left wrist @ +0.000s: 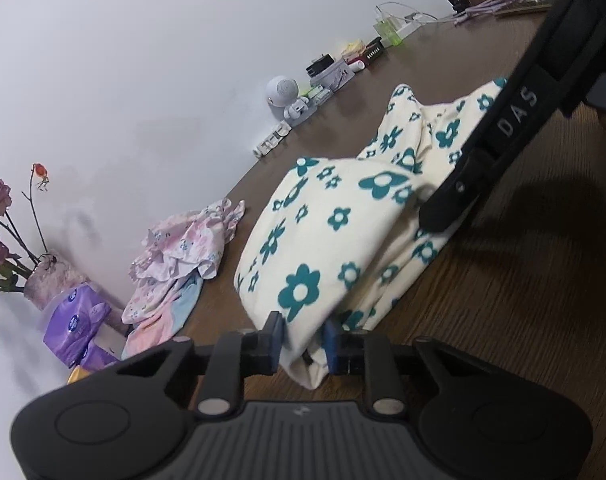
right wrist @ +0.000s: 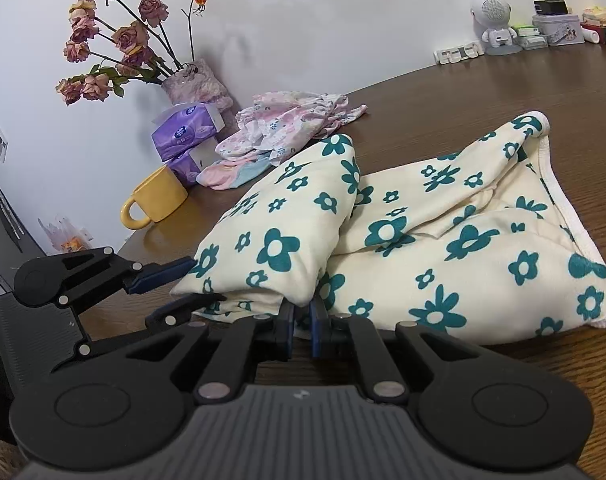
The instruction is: Fold clothes
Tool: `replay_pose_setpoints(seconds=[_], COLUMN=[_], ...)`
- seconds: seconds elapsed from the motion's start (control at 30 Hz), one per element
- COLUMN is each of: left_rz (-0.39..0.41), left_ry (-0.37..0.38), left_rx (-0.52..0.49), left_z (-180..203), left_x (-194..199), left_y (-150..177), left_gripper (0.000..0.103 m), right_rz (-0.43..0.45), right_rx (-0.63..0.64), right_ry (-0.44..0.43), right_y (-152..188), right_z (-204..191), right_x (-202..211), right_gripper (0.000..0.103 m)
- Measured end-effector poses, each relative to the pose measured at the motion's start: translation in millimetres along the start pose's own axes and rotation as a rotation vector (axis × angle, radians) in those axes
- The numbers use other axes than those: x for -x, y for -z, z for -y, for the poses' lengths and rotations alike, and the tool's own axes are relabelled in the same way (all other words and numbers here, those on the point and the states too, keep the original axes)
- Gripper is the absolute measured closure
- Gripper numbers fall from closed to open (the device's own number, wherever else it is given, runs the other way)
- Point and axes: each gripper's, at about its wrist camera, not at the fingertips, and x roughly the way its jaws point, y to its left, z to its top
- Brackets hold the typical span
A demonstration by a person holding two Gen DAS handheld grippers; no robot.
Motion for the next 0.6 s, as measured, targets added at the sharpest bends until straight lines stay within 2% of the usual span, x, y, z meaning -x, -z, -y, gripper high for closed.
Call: replay_pose_setpoints(seconds=[0.23,0.3,0.37,0.43,0.5,0.53,0.6], left_rz=[0.013,0.008,0.012,0.033,0.066,0.087,0.120], left_ry=[0.005,0.013,0.015,0.040,0.085,0.112,0.154], left_rx=[0.024,0.016,0.014,0.047,0.113,0.153,0.234], left_z=[-6,-4,-3,-10,-24,-32,-49], left_x=[7,4,5,12,20,24,26], left_y=[4,5,5,3,-1,-4,-12], left_gripper=[0.081,0.081,0.081,0.075,0.059,0.057,0.054], right_rz=[0.001,-0.005,-0.009,0.002,0.020,0.034,0.060], right_rx=[0.048,0.059,0.073,0.086,0.079,0.067,0.046], right_ry=[0.025,0.024,0.020,0.001,-0.032,-0.041,-0.049], right_y=[1,0,-1,-5,-13,-20,-34], right_z=[-6,-8,-11,-12,-10,-8,-3], right_x=[-2,-1,3,13,25,29,34], right_gripper=[0.095,0.093,0.085,0.081,0.069,0.066,0.066])
